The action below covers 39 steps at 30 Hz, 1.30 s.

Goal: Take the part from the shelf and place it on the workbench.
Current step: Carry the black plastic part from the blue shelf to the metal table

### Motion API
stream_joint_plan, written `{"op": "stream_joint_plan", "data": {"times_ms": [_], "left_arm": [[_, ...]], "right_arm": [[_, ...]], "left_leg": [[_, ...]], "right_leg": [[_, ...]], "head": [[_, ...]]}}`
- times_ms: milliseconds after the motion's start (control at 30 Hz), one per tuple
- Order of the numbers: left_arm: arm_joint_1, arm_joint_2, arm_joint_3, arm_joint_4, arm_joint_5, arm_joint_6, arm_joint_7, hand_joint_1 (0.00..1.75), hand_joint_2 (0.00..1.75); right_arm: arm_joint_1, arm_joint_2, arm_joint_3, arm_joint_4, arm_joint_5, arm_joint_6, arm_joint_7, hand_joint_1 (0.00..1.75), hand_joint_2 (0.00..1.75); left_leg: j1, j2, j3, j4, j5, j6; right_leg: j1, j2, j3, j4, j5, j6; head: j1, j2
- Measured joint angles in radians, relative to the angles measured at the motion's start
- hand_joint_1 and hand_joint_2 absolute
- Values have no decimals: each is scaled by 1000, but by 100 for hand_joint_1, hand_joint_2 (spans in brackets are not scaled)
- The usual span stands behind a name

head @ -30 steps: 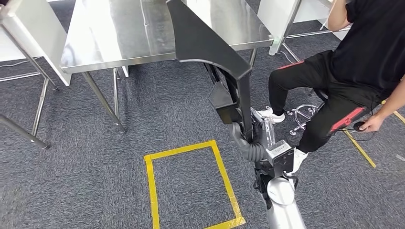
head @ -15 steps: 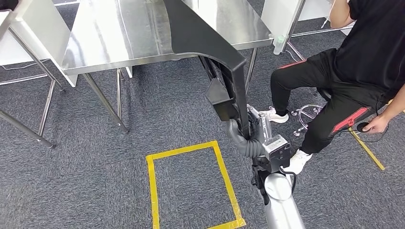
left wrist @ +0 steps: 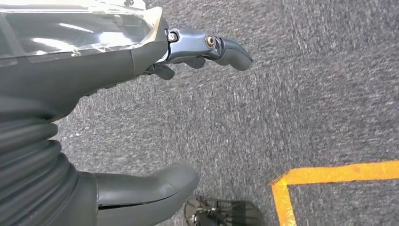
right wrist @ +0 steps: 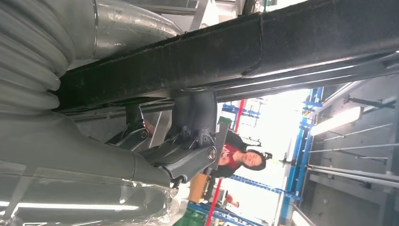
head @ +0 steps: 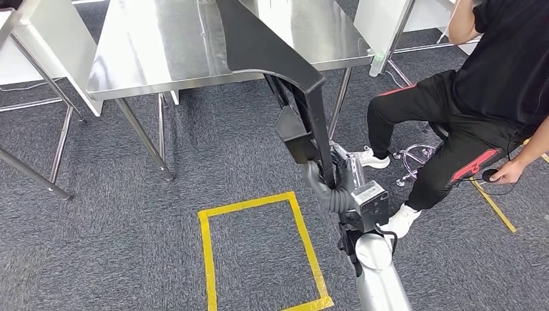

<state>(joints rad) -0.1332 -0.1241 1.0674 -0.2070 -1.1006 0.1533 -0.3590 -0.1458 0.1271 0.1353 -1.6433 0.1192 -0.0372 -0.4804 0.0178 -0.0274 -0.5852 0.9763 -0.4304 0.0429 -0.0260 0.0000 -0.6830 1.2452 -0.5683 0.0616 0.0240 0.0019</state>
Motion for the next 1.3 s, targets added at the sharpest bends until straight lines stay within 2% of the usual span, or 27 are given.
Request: {"op": "stream_joint_plan", "data": {"times_ms": [67, 100, 133, 200, 267, 300, 333, 400, 433, 467, 500, 533, 600, 667, 767, 800, 867, 933, 967, 1000, 1033, 1067, 1100, 1133, 1167, 1200, 1300], "left_arm": [[1, -1, 0, 0, 0, -1, 0, 0, 175], [1, -1, 0, 0, 0, -1, 0, 0, 175], [1, 0, 0, 0, 1, -1, 0, 0, 175], [2, 0, 0, 0, 2, -3, -1, 0, 175], [4, 1, 0, 0, 2, -5, -1, 0, 175], [4, 1, 0, 0, 2, -5, -1, 0, 175], [4, 1, 0, 0, 2, -5, -1, 0, 175], [5, 1, 0, 0, 2, -6, -2, 0, 175], [6, 1, 0, 0, 3, -6, -2, 0, 175], [7, 1, 0, 0, 3, -6, -2, 0, 175], [8, 1, 0, 0, 3, -6, -2, 0, 175], [8, 2, 0, 0, 3, -6, -3, 0, 175], [9, 4, 0, 0, 3, -6, -3, 0, 175], [8, 4, 0, 0, 3, -6, -3, 0, 175], [9, 4, 0, 0, 6, -6, -4, 0, 175], [10, 4, 0, 0, 8, -6, -4, 0, 175], [10, 3, 1, 0, 10, -5, -6, 0, 175], [10, 4, 1, 0, 11, -5, -6, 0, 175], [11, 3, 1, 0, 11, -5, -6, 0, 175], [12, 3, 1, 0, 11, -5, -6, 0, 175], [13, 2, 1, 0, 11, -6, -6, 0, 175], [13, 1, 1, 0, 11, -6, -6, 0, 175], [13, 0, 1, 0, 11, -6, -7, 0, 175], [13, 0, 1, 0, 11, -6, -7, 0, 175], [13, 0, 1, 0, 11, -6, -7, 0, 175], [13, 0, 1, 0, 11, -6, -8, 0, 175], [14, 0, 2, 0, 11, -7, -9, 0, 175]], "right_arm": [[-2, 0, 0, 2, 0, -2, 1, 175, 175], [-3, 0, 0, 4, 0, -2, 1, 175, 175], [-3, 0, 0, 5, 1, -3, 1, 175, 175], [-3, 0, 0, 8, 0, -4, 2, 175, 175], [-4, 1, 0, 10, 0, -4, 2, 175, 175], [-4, 1, 0, 10, 0, -4, 2, 175, 175], [-4, 1, 0, 10, 1, -4, 2, 175, 175], [-4, 1, 0, 10, 1, -4, 2, 175, 175], [-3, 1, 1, 11, 1, -4, 2, 175, 175], [-3, 1, 1, 11, 1, -4, 2, 175, 175], [-3, 1, 1, 12, 1, -4, 2, 175, 175], [-3, 1, 1, 12, 1, -4, 2, 175, 175], [-4, 1, 1, 12, 1, -5, 2, 175, 175], [-4, 1, 1, 13, 1, -5, 2, 175, 175], [-3, 1, 3, 13, 0, -6, 1, 175, 175], [-4, 1, 5, 13, -1, -6, 1, 175, 175], [-4, 0, 6, 13, -4, -9, -1, 175, 175], [-2, -2, 7, 15, -5, -11, -1, 175, 175], [0, -3, 7, 16, -6, -12, -1, 175, 175], [0, -4, 7, 17, -6, -12, -1, 175, 175], [1, -5, 7, 18, -7, -13, -1, 175, 175], [0, -5, 7, 18, -7, -13, -1, 175, 175], [0, -6, 7, 18, -9, -13, -1, 175, 175], [-1, -6, 8, 18, -10, -14, -1, 175, 175], [-1, -6, 8, 19, -10, -14, -1, 175, 175], [-1, -6, 9, 19, -12, -14, 0, 175, 175], [-2, -7, 10, 18, -16, -15, 2, 175, 175]], "left_leg": [[3, -3, -1, 10, -7, -12], [2, -4, -2, 17, -12, -20], [0, -6, -4, 23, -16, -27], [-2, -6, -6, 26, -19, -37], [3, -1, -10, 33, -25, -44], [5, 5, -20, 56, -39, -48], [6, 12, -41, 101, -63, -51], [6, 20, -114, 238, -123, -54], [6, 21, -148, 297, -140, -54], [6, 21, -167, 323, -137, -52], [6, 22, -165, 306, -113, -49], [6, 22, -144, 254, -75, -44], [1, 25, -81, 120, -11, -34], [-6, 28, -50, 57, 0, -27], [-11, 24, -40, 41, -7, -15], [-10, 23, -32, 34, -7, -8], [-8, 23, -19, 25, -9, 3], [-9, 20, -12, 24, -16, 9], [-9, 19, -8, 24, -20, 10], [-9, 16, -2, 25, -25, 8], [-9, 13, 5, 25, -30, 6], [-9, 11, 13, 26, -36, 2], [-11, 9, 19, 28, -43, -3], [-13, 7, 24, 30, -50, -8], [-15, 6, 26, 30, -55, -13], [-16, 6, 28, 30, -58, -18], [-9, 10, 24, 43, -72, -34]], "right_leg": [[-9, 1, 69, -136, 55, 21], [-9, 2, 99, -194, 75, 21], [-9, 4, 118, -229, 85, 14], [-4, 6, 123, -235, 86, -10], [-7, 6, 124, -234, 87, -28], [-8, 6, 125, -235, 86, -36], [-8, 5, 127, -236, 85, -42], [-3, 2, 129, -235, 81, -50], [-1, 1, 131, -235, 79, -52], [2, 1, 133, -235, 77, -55], [3, 1, 137, -235, 74, -57], [4, 1, 143, -235, 70, -58], [8, 1, 153, -235, 61, -54], [12, 1, 155, -236, 54, -45], [14, -2, 156, -238, 46, -29], [14, -3, 149, -222, 38, -25], [12, -2, 96, -124, 1, -25], [10, -1, 12, 10, -37, -23], [10, -1, -17, 46, -38, -17], [9, -1, -24, 40, -21, -8], [8, -1, -11, -8, 13, 2], [6, -1, 17, -82, 54, 11], [6, -1, 47, -151, 87, 14], [5, -1, 70, -203, 110, 10], [6, -1, 82, -230, 119, 1], [9, 0, 85, -234, 118, -10], [4, 1, 97, -241, 116, -38]], "head": [[0, 0], [0, 0], [0, 0], [-1, 0], [-1, 0], [-2, 0], [-2, 0], [-2, 0], [-2, 0], [-2, 0], [-2, 0], [-2, 0], [-2, 0], [-1, 0], [-1, 0], [-1, 0], [0, 0], [0, 0], [0, 0], [0, 0], [0, 0], [0, 0], [0, 0], [0, 0], [-1, 0], [-1, 0], [-2, 0]]}}
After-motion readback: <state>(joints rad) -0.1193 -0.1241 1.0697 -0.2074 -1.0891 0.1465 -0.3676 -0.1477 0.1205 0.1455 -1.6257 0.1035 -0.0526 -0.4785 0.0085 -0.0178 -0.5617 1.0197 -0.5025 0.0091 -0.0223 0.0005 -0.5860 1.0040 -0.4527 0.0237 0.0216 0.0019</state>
